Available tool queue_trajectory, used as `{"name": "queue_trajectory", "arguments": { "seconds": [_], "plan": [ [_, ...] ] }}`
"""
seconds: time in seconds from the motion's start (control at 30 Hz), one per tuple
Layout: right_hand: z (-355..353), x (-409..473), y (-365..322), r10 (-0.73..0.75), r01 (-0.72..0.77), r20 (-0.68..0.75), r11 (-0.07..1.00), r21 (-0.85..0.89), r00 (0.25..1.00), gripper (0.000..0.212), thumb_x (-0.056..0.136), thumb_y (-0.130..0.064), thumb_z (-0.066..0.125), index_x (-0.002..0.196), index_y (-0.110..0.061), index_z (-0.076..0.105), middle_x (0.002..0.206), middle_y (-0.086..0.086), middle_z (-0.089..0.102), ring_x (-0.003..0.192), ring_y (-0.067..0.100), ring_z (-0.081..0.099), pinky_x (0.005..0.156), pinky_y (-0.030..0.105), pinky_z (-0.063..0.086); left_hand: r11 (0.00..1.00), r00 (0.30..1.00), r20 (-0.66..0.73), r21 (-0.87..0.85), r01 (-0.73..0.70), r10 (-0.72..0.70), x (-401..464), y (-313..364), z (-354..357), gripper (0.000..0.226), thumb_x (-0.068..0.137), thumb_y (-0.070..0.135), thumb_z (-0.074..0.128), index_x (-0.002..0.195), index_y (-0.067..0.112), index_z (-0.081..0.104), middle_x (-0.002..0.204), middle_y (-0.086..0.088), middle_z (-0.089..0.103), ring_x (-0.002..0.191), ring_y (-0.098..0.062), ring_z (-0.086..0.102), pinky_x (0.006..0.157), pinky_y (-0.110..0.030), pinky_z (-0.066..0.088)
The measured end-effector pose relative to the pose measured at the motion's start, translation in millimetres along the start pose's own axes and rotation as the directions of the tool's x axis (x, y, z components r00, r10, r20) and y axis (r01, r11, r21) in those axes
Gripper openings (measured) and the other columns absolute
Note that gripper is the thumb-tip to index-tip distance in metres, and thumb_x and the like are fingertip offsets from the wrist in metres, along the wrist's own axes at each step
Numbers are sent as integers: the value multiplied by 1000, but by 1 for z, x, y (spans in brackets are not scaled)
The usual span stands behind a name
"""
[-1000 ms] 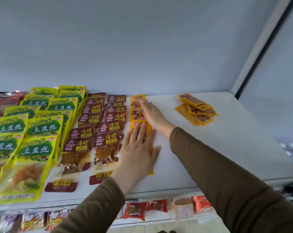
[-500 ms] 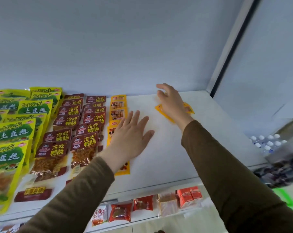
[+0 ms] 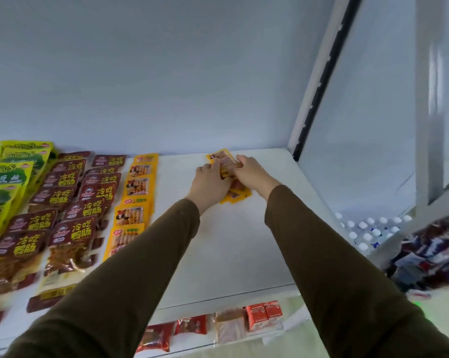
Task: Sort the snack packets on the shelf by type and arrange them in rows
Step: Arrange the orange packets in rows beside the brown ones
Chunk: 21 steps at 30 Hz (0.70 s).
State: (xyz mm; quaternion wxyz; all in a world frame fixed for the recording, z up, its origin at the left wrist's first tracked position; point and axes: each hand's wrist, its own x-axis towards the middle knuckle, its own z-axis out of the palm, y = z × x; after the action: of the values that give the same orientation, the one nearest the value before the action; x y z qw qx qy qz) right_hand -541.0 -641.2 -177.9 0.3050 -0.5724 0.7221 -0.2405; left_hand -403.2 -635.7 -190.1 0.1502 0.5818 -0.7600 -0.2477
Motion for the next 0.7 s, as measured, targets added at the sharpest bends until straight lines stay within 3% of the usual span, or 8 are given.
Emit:
{"name": "queue_trajectory", "arguments": {
  "seconds": [0.17,0.23,0.3,0.37,0.43,0.53,0.63,0.7],
  "plan": [
    [17,-19,3,8,-19,60,981,195,998,30,89,-25,66,118,-24,60,113,5,68,102,26,66,89,45,58,1000,1000,3,9,7,-7,-36,-16,-6,67,97,30,42,161,14,29,137,-19,55,130,-41,42,113,-41,28],
    [24,-26,1,33,-61,106,961,271,994,32,88,-28,69,117,-27,58,107,3,69,92,24,70,71,39,62,999,1000,0,17,30,-30,-51,-21,-11,64,100,24,47,162,18,28,137,-17,55,130,-40,41,111,-40,28],
    [31,-29,-1,36,-86,156,942,325,987,36,88,-29,71,120,-24,57,99,1,70,71,15,72,52,28,55,998,999,-12,20,53,-53,-63,-26,-15,63,103,21,50,162,21,28,140,-17,53,130,-39,41,107,-37,28],
    [38,-32,-6,20,-79,176,938,337,984,35,88,-33,71,117,-22,57,90,1,70,48,8,67,43,22,49,995,995,-31,-15,95,-96,-71,-31,-18,61,103,19,51,161,22,31,144,-18,52,131,-39,44,109,-36,31],
    [45,-34,-14,-7,-32,154,967,251,988,37,89,-42,68,115,-20,54,89,2,70,50,13,68,48,27,53,990,988,-84,-55,129,-133,-75,-33,-21,57,103,16,49,158,22,37,140,-20,55,124,-40,52,107,-46,42],
    [53,-37,-27,-53,54,74,999,-4,996,51,90,-59,59,117,-17,54,93,4,72,76,25,73,75,42,60,991,976,-180,27,129,-122,-80,-35,-23,52,104,12,46,155,17,41,136,-21,57,122,-40,53,105,-47,41],
    [44,-37,-28,-108,109,19,972,-206,994,55,90,-73,44,102,-22,59,80,-3,71,65,19,71,62,33,53,992,952,-293,51,112,-92,-91,-39,-25,50,106,16,44,156,15,39,154,-15,45,141,-34,41,116,-44,34],
    [35,-34,-19,-118,107,-35,968,-227,992,49,94,-67,41,104,-24,62,81,-3,72,72,19,71,65,30,49,996,951,-308,67,63,-39,-102,-40,-24,49,108,28,43,156,17,39,159,-13,39,146,-33,35,119,-44,30]
  ]
}}
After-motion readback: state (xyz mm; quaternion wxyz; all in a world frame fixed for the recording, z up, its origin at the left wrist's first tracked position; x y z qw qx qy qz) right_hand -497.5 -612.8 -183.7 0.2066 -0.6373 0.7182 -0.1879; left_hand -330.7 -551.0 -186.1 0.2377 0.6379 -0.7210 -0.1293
